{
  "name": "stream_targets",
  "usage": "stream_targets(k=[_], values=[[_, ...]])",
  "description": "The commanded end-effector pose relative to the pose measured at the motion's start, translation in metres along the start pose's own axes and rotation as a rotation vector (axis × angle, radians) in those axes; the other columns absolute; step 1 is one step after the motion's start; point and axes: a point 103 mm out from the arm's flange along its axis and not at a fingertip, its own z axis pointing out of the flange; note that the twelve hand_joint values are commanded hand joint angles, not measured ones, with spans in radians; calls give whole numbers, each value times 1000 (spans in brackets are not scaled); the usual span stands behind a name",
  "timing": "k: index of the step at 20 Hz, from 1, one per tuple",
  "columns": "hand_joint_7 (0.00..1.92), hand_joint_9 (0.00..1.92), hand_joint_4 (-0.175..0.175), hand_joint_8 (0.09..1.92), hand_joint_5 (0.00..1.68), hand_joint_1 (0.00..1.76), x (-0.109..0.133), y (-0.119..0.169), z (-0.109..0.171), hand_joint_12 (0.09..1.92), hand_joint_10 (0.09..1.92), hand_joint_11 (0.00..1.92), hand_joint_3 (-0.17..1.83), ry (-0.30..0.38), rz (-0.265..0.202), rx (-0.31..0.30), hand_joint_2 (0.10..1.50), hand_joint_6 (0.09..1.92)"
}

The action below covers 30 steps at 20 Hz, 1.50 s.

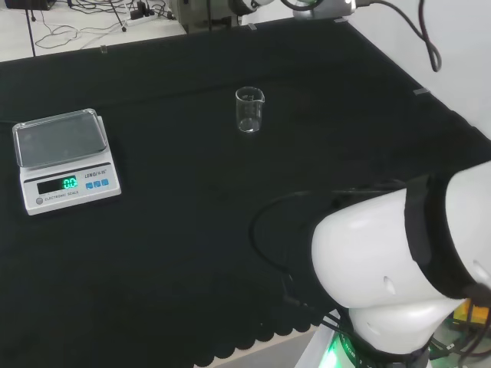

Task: Pick up the beaker.

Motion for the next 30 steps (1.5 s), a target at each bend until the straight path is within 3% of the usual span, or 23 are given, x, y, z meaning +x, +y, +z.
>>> stream_targets(k=[1, 10, 13, 22, 30], values=[[173, 209, -40, 766, 191, 691, -21, 100, 75, 1342, 885, 0, 262, 36, -20, 52, 749, 87], [144, 188, -39, 774, 179, 695, -45, 172, 153, 1307, 883, 0, 267, 69, -13, 43, 746, 87], [92, 147, -37, 771, 163, 695, -56, 189, 177, 1187, 885, 0, 270, 80, -10, 43, 743, 87], [28, 86, -32, 746, 135, 684, -90, 220, 236, 1058, 882, 0, 269, 108, 41, 139, 737, 87], [5, 72, -30, 733, 124, 662, -90, 238, 274, 1041, 879, 0, 266, 132, 23, 218, 731, 87]])
